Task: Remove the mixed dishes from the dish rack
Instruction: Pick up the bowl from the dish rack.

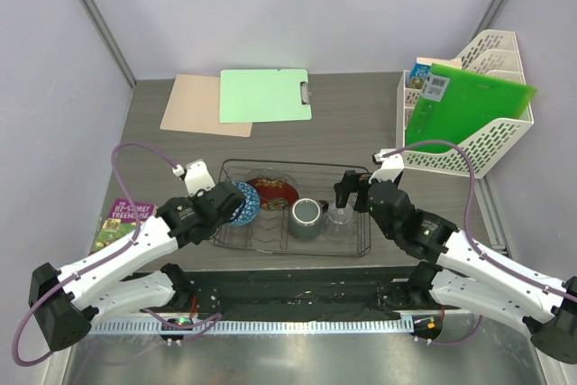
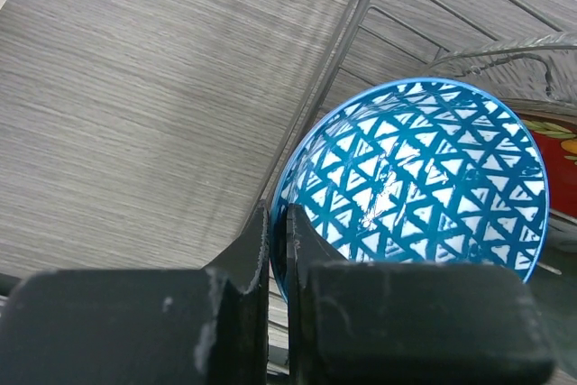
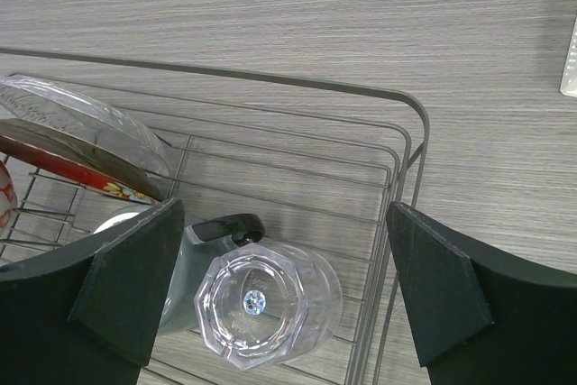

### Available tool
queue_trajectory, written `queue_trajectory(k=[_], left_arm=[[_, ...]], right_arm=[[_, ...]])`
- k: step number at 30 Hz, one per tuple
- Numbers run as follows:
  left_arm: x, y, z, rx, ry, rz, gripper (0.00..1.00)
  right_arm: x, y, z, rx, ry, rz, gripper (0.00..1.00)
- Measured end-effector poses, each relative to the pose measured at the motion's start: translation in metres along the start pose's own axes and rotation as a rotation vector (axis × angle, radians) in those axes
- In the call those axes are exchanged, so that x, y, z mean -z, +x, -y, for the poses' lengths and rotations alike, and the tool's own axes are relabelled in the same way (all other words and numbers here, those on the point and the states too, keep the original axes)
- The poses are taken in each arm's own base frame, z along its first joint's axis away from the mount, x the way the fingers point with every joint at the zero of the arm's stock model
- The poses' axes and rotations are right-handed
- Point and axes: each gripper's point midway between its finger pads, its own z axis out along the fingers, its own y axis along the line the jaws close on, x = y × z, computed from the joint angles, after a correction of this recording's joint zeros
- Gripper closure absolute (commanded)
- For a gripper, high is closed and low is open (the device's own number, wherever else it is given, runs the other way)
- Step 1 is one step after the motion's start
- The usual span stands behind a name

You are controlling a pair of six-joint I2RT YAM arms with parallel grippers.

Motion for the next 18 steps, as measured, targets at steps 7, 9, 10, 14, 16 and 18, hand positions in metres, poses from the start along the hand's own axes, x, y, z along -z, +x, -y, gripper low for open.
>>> queue_trajectory(k=[7, 9, 10, 14, 16, 18], left_arm=[[0.003, -0.004, 0.006, 0.025, 0.053, 0.017, 1.00], [0.006, -0.005, 0.006, 0.044, 0.085, 0.026, 1.00], [0.009, -0.005, 0.006, 0.056, 0.107, 0.027, 1.00], [0.018, -0.007, 0.006, 0.091, 0.169, 0.028, 1.00], [0.021, -0.009, 0.007, 0.105, 0.190, 0.035, 1.00], [0.023, -0.010, 0.008, 0.107, 0.201, 0.034, 1.00]], right_arm=[[0.000, 0.000, 0.000, 0.000, 0.000, -0.001, 0.00], [0.000, 0.000, 0.000, 0.000, 0.000, -0.001, 0.00], [0.000, 0.000, 0.000, 0.000, 0.000, -0.001, 0.00], [0.000, 0.000, 0.000, 0.000, 0.000, -0.001, 0.00], [0.000, 0.000, 0.000, 0.000, 0.000, -0.001, 0.00], [0.000, 0.000, 0.000, 0.000, -0.001, 0.000, 0.00]])
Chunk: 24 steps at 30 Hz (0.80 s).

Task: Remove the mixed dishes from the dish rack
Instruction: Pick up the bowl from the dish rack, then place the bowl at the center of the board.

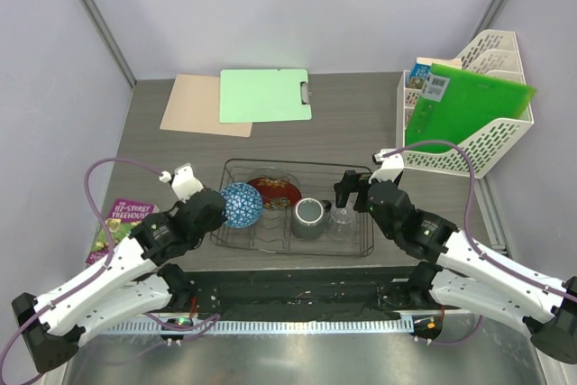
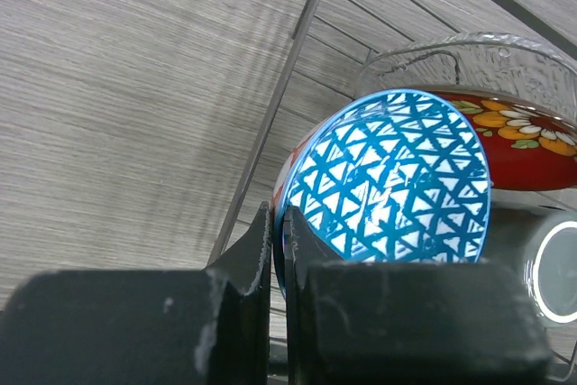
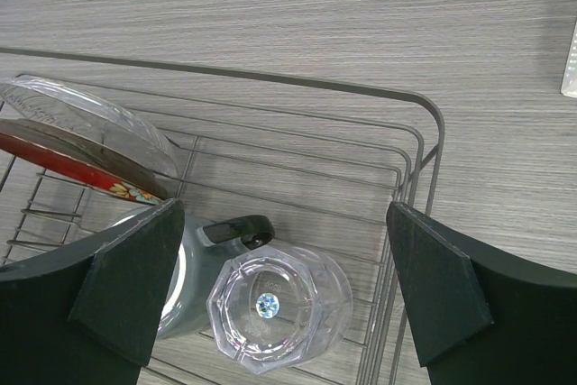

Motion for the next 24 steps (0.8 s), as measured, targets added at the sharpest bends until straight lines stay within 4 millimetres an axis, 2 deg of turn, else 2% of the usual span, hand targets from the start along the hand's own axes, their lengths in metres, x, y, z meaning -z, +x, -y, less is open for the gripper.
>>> queue_trajectory(k=[4, 7, 10, 14, 16, 18, 20, 22, 24], left_arm=[[0.004, -0.004, 0.004, -0.011, 0.016, 0.001, 1.00], [0.014, -0.018, 0.014, -0.009, 0.047, 0.020, 1.00], [0.032, -0.046, 0.030, 0.000, 0.089, 0.064, 1.00], [0.058, -0.101, 0.057, 0.001, 0.117, 0.170, 1.00], [0.060, -0.126, 0.066, 0.009, 0.089, 0.208, 1.00], [0.049, -0.153, 0.068, 0.034, 0.024, 0.237, 1.00], [0.028, -0.180, 0.057, 0.082, -0.065, 0.263, 1.00], [-0.005, -0.195, 0.038, 0.118, -0.173, 0.254, 1.00], [-0.039, -0.200, 0.014, 0.163, -0.260, 0.207, 1.00]], right_arm=[[-0.001, 0.001, -0.001, 0.001, -0.002, -0.002, 0.00], [-0.001, 0.001, -0.001, 0.000, -0.003, -0.002, 0.00], [-0.001, 0.001, -0.001, 0.000, -0.003, -0.002, 0.01], [-0.001, 0.001, -0.001, -0.003, -0.004, -0.002, 0.00], [-0.001, 0.000, -0.003, -0.006, -0.009, -0.001, 0.00], [-0.001, 0.000, -0.004, -0.013, -0.016, -0.002, 0.00], [-0.001, 0.000, -0.007, -0.023, -0.026, -0.005, 0.00], [0.000, -0.001, -0.009, -0.036, -0.038, -0.002, 0.00], [0.002, -0.002, -0.010, -0.049, -0.052, 0.005, 0.00]])
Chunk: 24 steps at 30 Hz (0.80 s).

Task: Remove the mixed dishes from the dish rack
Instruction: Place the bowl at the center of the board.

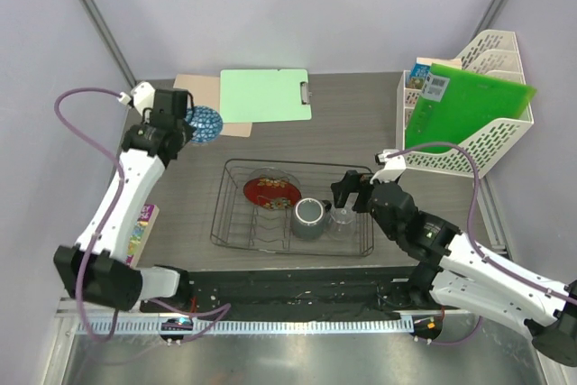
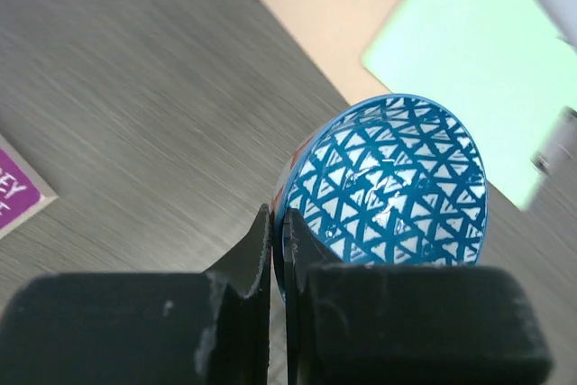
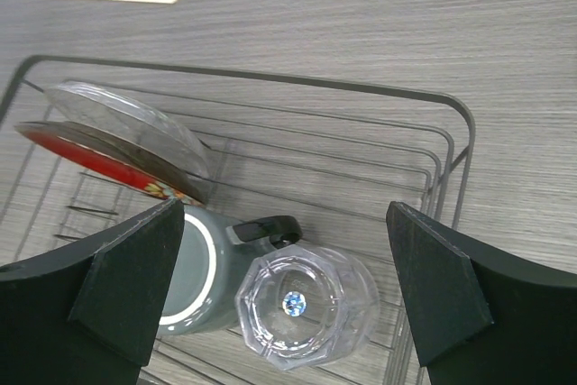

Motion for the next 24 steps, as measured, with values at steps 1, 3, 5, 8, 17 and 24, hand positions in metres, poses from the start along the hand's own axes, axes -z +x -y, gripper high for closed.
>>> queue_trajectory(k=[1, 3, 5, 8, 17, 24], left_arm=[[-0.025, 0.005, -0.007, 0.014, -0.047, -0.043, 1.00], [-0.052, 0.000, -0.027, 0.067, -0.114, -0.059, 1.00], [-0.081, 0.002, -0.043, 0.136, -0.149, -0.082, 1.00], [-0.121, 0.009, -0.069, 0.233, -0.187, -0.112, 1.00], [-0.199, 0.032, -0.115, 0.342, -0.216, -0.197, 1.00], [-0.218, 0.042, -0.138, 0.332, -0.268, -0.225, 1.00]], right_arm=[[0.001, -0.001, -0.001, -0.010, -0.009, 0.007, 0.00], [0.003, -0.002, -0.002, -0.030, -0.024, 0.015, 0.00], [0.003, 0.001, -0.003, -0.041, -0.037, 0.016, 0.00], [0.002, 0.008, -0.004, -0.051, -0.051, 0.004, 0.00], [0.005, 0.016, -0.008, -0.082, -0.092, -0.015, 0.00], [0.006, 0.023, -0.003, -0.084, -0.091, -0.018, 0.00]])
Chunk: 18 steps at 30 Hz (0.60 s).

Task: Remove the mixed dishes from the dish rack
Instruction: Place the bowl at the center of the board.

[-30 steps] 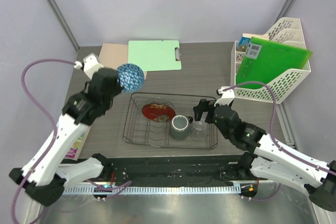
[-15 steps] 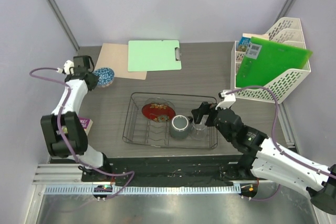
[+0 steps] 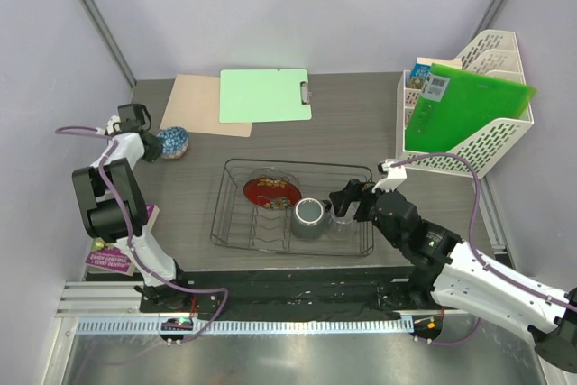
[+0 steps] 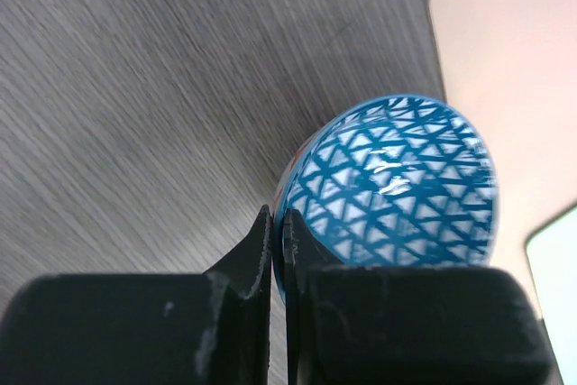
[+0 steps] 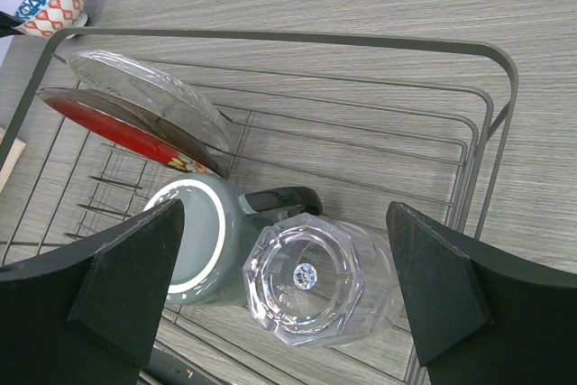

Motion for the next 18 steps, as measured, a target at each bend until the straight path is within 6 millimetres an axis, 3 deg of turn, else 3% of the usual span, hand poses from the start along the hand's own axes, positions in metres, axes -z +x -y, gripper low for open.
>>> queue_trajectory(k=[3, 10, 18], left_arm=[[-0.013, -0.002, -0.002, -0.001, -0.024, -0.012, 1.00], [-0.021, -0.016, 0.001, -0.028, -0.036, 0.013, 0.97], [-0.028, -0.028, -0.006, -0.054, -0.088, 0.014, 0.63]], right_arm=[[0.000, 0.001, 0.001, 0.001, 0.003, -0.002, 0.00], [0.000, 0.000, 0.002, 0.003, 0.009, 0.001, 0.00], [-0.003, 0.004, 0.005, 0.012, 0.027, -0.012, 0.00]])
